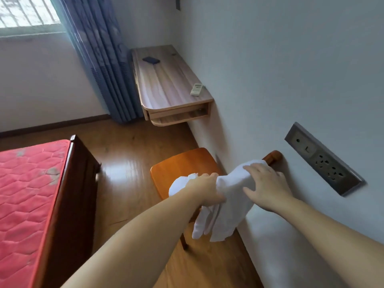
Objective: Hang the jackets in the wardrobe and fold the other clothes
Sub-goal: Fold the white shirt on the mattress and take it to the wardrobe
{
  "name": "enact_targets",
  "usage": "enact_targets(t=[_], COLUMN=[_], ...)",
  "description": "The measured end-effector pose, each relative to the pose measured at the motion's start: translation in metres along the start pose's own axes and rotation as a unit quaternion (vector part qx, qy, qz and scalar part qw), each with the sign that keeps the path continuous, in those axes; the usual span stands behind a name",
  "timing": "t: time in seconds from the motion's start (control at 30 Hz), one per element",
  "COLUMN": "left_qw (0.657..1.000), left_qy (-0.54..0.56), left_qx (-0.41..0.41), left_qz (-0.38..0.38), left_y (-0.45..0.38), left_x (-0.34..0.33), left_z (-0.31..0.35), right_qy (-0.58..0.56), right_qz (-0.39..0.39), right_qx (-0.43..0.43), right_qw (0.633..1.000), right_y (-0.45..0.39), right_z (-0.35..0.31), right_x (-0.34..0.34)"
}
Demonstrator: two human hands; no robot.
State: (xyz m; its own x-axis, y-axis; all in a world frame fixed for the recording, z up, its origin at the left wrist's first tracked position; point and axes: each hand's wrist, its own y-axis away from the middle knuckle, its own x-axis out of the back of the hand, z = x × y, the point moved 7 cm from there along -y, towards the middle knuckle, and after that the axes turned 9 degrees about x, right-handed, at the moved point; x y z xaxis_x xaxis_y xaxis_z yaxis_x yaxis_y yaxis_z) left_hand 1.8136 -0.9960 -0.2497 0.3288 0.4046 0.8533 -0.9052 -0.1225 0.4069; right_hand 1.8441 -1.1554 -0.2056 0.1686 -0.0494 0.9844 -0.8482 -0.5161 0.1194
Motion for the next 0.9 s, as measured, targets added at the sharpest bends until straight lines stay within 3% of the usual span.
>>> enact_targets(t=[0.27,0.4,0.47,0.67,0.77,0.9], left_qw=[0.985,0.978,0.979,0.999,0.992,0.979], left_qy=[-0.133,-0.194,-0.194,0.007,0.122,0.187], left_qx=[-0.028,-0.059,-0.063,-0.052,-0.008,-0.012], left_qz=[-0.107,-0.059,-0.026,0.007,0.042,0.075], left_y=[-0.022,-0.015,-0.012,-0.003,0.007,0.038], left_x=[-0.018,-0.014,-0.012,-0.001,0.014,0.046], left_z=[0.022,0.027,0.027,0.006,-0.022,-0.063], right_qy=[-0.032,-0.037,-0.029,-0.135,-0.214,-0.242], right_qz=[-0.015,0.080,0.091,0.168,0.183,0.258], right_qx=[0.237,0.263,0.258,0.152,0.162,0.216], right_qw=[0.971,0.961,0.961,0.965,0.946,0.910], right_y=[-0.037,-0.041,-0.042,-0.041,-0.044,-0.047], right_z=[0.010,0.007,-0.002,-0.024,-0.064,-0.128], right_x=[-0.016,-0.008,-0.009,0.016,0.043,0.106])
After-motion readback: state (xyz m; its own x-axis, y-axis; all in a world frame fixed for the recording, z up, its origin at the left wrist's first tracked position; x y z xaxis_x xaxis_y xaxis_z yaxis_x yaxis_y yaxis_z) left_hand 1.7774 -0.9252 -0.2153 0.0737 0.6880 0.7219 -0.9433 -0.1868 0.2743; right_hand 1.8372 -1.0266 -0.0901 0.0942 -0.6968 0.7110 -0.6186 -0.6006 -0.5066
